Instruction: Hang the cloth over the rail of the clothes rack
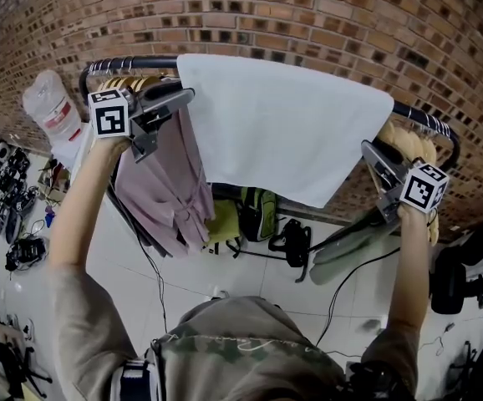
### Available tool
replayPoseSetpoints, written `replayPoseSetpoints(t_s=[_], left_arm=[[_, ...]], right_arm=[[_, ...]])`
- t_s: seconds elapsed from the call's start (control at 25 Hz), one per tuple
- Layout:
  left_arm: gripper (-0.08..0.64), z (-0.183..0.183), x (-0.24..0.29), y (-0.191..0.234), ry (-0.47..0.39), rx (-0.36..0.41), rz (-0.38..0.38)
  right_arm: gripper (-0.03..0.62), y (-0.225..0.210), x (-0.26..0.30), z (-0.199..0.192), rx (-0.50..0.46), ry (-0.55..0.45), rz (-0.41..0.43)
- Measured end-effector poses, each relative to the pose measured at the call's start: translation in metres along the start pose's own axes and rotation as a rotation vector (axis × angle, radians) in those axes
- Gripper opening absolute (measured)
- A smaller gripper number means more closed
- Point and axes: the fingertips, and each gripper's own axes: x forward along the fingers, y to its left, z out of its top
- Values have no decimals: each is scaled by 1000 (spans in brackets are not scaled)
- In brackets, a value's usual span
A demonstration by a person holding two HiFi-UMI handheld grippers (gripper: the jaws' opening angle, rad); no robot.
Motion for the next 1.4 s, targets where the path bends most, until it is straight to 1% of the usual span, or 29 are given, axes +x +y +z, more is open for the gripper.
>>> replayPoseSetpoints(t_s=[0.12,0.2,0.24,0.28,0.32,0.4,0.48,0.64,0.72,0.8,0.92,1.04,1.24,1.4], left_arm=[[133,-3,0,4,13,12,22],[133,-3,4,4,13,10,23],[133,-4,5,4,13,6,19],[132,-4,5,4,15,3,17],[128,-5,5,5,21,4,18],[40,-8,5,6,36,17,28],[23,-10,6,8,41,23,36],[20,-11,2,9,29,-7,29],[20,-7,-3,8,10,-26,15],[20,1,-9,7,-25,-33,8],[20,15,-20,4,-89,-33,4],[20,24,-28,7,-121,-32,22],[20,34,-38,11,-134,-13,56],[20,32,-43,21,-125,-24,96]], right_arm=[[127,8,2,4,-19,-28,73],[126,9,0,5,-35,-34,85],[97,9,0,6,-38,-42,87],[42,10,0,7,-32,-54,93],[25,11,1,9,-19,-68,106],[24,14,4,12,5,-87,136],[23,18,6,13,-1,-88,154],[23,24,9,16,-31,-80,167],[23,24,8,22,-26,-97,167],[23,25,5,32,4,-139,179],[23,27,0,51,80,-227,221],[23,29,-2,63,118,-268,247],[23,39,1,77,65,-275,243],[23,43,6,78,19,-257,229]])
